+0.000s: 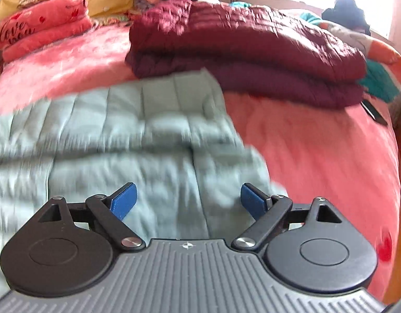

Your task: Fold large clothes

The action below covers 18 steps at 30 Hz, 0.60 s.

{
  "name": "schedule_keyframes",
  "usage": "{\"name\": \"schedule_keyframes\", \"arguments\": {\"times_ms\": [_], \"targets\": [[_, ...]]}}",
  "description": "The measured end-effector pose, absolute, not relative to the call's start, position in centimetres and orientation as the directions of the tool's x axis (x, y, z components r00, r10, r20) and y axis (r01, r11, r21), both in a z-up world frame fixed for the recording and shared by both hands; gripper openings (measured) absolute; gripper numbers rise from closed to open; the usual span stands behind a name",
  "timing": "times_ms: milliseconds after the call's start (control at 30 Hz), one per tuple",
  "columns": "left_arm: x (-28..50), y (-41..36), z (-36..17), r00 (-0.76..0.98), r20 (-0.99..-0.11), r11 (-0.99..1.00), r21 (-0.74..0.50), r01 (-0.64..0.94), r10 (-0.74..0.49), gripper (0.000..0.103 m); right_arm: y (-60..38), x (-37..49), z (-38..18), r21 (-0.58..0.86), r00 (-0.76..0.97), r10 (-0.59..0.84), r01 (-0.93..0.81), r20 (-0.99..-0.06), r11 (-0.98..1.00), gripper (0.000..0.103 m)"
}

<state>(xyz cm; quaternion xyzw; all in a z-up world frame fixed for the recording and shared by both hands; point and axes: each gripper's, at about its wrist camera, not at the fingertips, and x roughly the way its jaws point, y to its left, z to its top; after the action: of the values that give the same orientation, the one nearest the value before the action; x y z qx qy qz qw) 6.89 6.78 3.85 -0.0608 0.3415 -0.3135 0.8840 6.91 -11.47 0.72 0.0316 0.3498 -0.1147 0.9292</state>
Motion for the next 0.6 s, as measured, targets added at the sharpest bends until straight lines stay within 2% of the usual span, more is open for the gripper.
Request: {"name": "schedule_keyframes", "arguments": {"times_ms": [167, 300, 600], "targets": [[3.0, 6.2, 2.3, 0.553, -0.601, 0.797, -0.265, 0.543, -0.577, 0.092, -11.1, 3.5, -0.6, -0.030, 0.722, -0.188, 0.225, -0.666, 0.974, 0.103], [1.5, 6.4, 1.8, 0.585, -0.590, 0.808, -0.220, 0.546, -0.556, 0.093, -10.6, 1.0, -0.9, -0.059, 0.726, -0.192, 0.205, -0.660, 0.977, 0.103], [-1.5, 6.4, 1.5, 0.603, -0.596, 0.817, -0.168, 0.552, -0.530, 0.096, -10.6, -3.1, -1.1, -0.017, 0.729, -0.162, 0.202, -0.665, 0.979, 0.103]]}}
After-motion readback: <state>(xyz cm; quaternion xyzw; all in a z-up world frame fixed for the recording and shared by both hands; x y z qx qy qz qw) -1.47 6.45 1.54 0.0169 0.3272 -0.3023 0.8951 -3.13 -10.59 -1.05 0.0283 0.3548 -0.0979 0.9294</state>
